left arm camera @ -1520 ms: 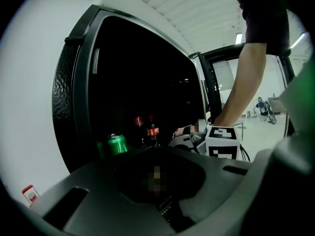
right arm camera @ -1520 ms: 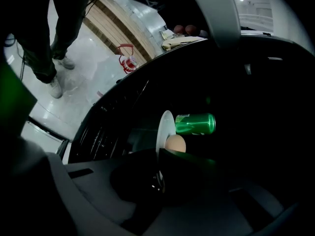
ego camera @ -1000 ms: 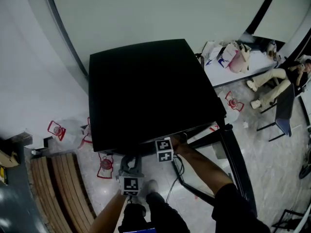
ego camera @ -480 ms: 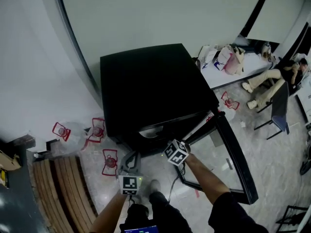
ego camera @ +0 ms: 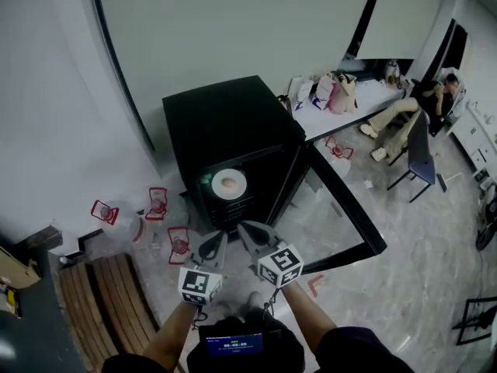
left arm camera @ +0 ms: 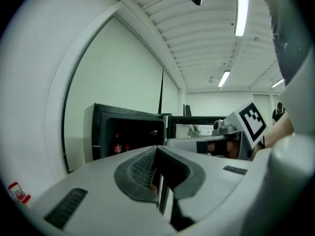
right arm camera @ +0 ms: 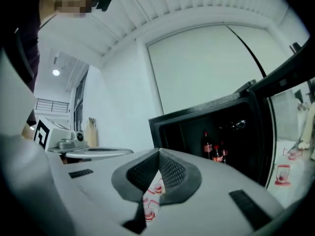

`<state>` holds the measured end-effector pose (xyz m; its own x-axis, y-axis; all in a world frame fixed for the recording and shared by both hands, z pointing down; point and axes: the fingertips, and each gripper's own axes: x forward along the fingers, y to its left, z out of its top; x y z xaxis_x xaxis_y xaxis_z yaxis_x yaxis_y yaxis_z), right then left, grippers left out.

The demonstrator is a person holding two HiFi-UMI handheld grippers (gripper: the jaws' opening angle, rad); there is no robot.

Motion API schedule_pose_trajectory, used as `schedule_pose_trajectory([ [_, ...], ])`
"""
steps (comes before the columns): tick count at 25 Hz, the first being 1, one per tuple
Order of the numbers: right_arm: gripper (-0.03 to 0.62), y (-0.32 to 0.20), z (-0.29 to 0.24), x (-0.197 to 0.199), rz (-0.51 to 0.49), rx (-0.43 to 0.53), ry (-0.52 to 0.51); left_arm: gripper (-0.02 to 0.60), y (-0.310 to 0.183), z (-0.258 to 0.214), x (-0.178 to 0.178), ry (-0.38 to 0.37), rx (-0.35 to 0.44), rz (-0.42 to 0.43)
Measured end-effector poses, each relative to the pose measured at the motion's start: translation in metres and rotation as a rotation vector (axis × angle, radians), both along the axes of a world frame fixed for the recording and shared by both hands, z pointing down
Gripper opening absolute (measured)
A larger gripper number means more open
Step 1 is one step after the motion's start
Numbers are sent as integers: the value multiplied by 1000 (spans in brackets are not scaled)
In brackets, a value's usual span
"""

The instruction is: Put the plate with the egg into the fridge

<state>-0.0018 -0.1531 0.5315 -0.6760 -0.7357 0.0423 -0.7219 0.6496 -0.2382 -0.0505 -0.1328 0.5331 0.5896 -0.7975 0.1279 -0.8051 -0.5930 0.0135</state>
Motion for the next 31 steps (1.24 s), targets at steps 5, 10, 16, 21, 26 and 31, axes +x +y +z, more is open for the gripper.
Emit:
schedule_pose_trajectory([
  [5,9,36,-18,13,37,-10,-95,10,31,-18,13,5,-4,20],
  [10,8,45,-26,14,17,6,-79,9,28,-27,25,-9,13,17],
  [16,8,44,-34,23,12,21,-68,9,26,-40,27,4,23,-3],
  [21,8,44,-36,26,6,25,-58,9,25,-38,25,-2,18,-14],
  [26,8,43,-36,27,4,26,-53,9,26,-38,26,3,16,-20],
  [31,8,41,-38,29,11,22,-72,10,27,-29,23,-13,0,-32],
])
